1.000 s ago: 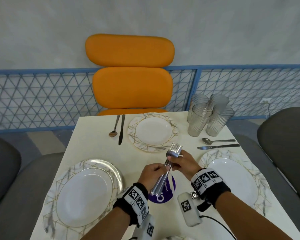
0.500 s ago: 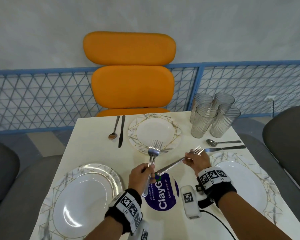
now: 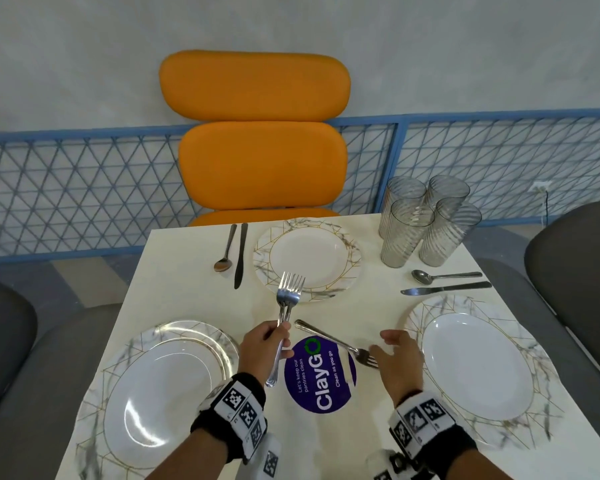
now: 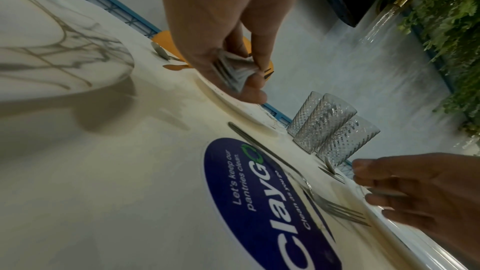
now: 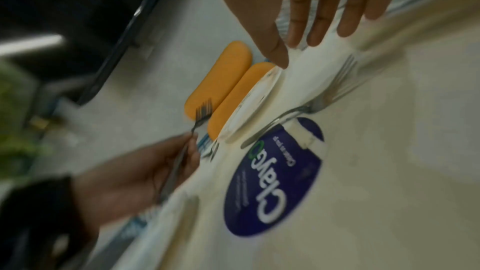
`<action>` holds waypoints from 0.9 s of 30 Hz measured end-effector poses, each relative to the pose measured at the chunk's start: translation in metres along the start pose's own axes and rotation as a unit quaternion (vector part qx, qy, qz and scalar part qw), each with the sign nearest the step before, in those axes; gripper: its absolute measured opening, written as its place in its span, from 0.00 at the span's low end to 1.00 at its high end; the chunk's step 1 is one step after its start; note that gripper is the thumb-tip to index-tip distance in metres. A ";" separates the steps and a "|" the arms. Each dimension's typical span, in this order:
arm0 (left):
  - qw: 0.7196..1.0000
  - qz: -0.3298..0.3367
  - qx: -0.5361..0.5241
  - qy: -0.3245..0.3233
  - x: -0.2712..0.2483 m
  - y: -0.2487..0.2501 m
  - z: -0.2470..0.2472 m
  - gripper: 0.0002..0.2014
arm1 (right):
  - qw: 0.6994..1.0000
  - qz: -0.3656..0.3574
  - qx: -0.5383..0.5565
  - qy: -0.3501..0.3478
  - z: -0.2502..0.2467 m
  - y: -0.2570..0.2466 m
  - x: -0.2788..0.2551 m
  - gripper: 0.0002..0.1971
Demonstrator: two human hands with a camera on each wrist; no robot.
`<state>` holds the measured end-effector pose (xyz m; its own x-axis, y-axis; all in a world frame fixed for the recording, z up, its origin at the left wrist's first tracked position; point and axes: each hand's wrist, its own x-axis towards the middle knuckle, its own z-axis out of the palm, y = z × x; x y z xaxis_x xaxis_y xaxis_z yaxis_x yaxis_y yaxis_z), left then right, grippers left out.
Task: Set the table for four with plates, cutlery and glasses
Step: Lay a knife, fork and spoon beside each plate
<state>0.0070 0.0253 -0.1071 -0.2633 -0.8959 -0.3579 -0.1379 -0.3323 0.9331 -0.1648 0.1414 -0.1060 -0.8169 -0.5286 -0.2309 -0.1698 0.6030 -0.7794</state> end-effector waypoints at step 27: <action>1.000 -0.022 -0.002 -0.009 0.003 0.006 0.000 0.05 | 0.875 -0.158 -0.430 -0.157 0.021 -0.040 0.061 0.18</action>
<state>0.0056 0.0206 -0.1028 -0.2741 -0.8752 -0.3985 -0.1456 -0.3719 0.9168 -0.1965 0.0725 -0.1010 -0.4854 -0.8064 -0.3378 -0.8222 0.5524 -0.1371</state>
